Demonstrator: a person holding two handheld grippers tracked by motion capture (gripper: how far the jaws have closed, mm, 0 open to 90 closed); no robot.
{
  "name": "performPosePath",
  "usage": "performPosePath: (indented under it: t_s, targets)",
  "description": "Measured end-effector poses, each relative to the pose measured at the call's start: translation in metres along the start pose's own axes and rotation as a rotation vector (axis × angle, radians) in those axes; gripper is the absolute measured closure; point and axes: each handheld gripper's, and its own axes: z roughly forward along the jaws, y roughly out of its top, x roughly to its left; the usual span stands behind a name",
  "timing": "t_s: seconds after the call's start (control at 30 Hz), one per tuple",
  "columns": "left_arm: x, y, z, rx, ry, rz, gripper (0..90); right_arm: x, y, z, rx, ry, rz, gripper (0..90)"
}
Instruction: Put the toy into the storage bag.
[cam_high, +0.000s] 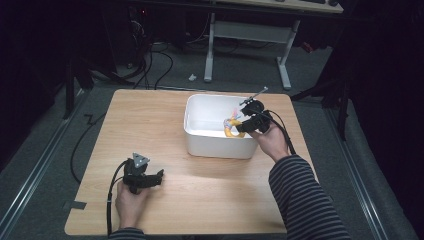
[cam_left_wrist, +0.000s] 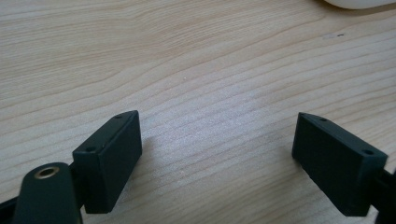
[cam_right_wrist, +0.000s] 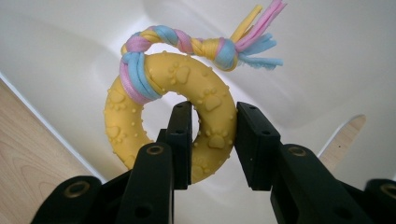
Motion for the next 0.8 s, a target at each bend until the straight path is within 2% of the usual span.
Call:
performPosePath:
  t_s: [0.33, 0.6, 0.63, 0.67, 0.7, 0.8]
  targets:
    - [0.0000, 0.0000, 0.0000, 0.000, 0.000, 0.000, 16.4, 0.0004, -0.0029, 0.0082, 0.027, 0.019, 0.024, 68.5]
    - [-0.0002, 0.0000, 0.0000, 0.001, 0.001, 0.001, 16.4, 0.0000, -0.0037, 0.0078, 0.025, 0.015, 0.018, 67.9]
    - [-0.0002, 0.0000, 0.0000, 0.000, 0.001, 0.001, 16.4, -0.0004, -0.0041, 0.0078, 0.020, 0.014, 0.014, 66.2]
    - [-0.0002, 0.0000, 0.0000, 0.000, 0.001, 0.001, 16.4, -0.0007, -0.0053, 0.0053, -0.001, 0.030, 0.021, 58.4]
    - [-0.0002, 0.0000, 0.0000, 0.000, 0.001, 0.001, 16.4, -0.0007, -0.0053, 0.0053, -0.001, 0.030, 0.021, 58.4]
    - [-0.0001, -0.0001, -0.0001, 0.000, 0.002, 0.000, 16.4, -0.0012, -0.0076, -0.0011, -0.028, 0.029, 0.026, 51.2]
